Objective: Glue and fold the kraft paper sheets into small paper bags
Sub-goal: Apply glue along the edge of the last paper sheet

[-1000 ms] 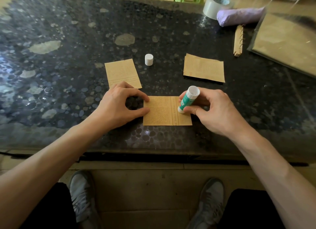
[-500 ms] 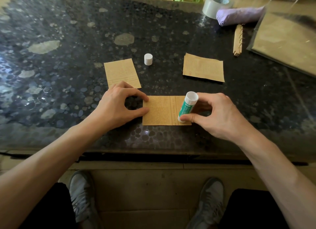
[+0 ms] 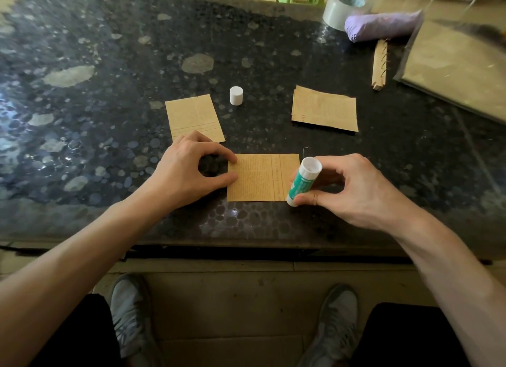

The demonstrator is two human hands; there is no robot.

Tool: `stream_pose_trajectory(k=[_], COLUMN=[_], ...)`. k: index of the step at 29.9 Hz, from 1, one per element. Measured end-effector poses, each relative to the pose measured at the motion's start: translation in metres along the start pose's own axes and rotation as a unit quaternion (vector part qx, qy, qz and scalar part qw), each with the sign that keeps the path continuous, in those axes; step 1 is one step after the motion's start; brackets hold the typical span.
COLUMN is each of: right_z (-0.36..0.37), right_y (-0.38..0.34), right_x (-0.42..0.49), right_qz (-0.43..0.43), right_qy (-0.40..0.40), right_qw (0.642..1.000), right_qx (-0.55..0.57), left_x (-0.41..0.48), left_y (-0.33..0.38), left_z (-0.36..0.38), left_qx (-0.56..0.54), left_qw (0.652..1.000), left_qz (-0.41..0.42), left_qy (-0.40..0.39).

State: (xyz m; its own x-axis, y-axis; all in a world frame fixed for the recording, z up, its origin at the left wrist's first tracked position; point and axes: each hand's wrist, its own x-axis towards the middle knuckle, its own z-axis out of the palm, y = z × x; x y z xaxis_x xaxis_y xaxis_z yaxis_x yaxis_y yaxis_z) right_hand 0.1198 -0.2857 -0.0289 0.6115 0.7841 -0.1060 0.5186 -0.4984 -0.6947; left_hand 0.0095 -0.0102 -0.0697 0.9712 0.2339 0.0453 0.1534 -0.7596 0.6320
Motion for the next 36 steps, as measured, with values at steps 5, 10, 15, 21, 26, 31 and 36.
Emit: stream_pose_trajectory(k=[5,10,15,21,26,31,36], right_z=[-0.008,-0.005,0.009,0.013,0.017,0.016,0.013], right_y=[0.009,0.009,0.008,0.005,0.006,0.007,0.008], right_x=[-0.002,0.007,0.016,0.017,0.015,0.012,0.013], right_qz=[0.036,0.027,0.008,0.006,0.013,0.007,0.026], right_qy=[0.103,0.164,0.135,0.138,0.177,0.181,0.136], right_qw=[0.991,0.982,0.989,0.99,0.984,0.983,0.99], right_qx=[0.083,0.088,0.059,0.017,-0.011,-0.034,-0.018], left_x=[0.0,0.0,0.0,0.0,-0.001,-0.001,-0.001], left_y=[0.0,0.0,0.001,0.001,0.002,0.002,0.002], left_z=[0.0,-0.001,-0.001,-0.001,-0.001,-0.001,-0.001], left_qx=[0.0,0.001,0.002,0.003,0.007,0.007,0.01], left_qw=[1.0,1.0,1.0,1.0,1.0,1.0,1.0], left_qz=[0.0,-0.003,-0.004,-0.005,-0.008,-0.01,-0.009], left_qy=[0.0,-0.006,-0.004,-0.005,-0.003,-0.004,-0.003])
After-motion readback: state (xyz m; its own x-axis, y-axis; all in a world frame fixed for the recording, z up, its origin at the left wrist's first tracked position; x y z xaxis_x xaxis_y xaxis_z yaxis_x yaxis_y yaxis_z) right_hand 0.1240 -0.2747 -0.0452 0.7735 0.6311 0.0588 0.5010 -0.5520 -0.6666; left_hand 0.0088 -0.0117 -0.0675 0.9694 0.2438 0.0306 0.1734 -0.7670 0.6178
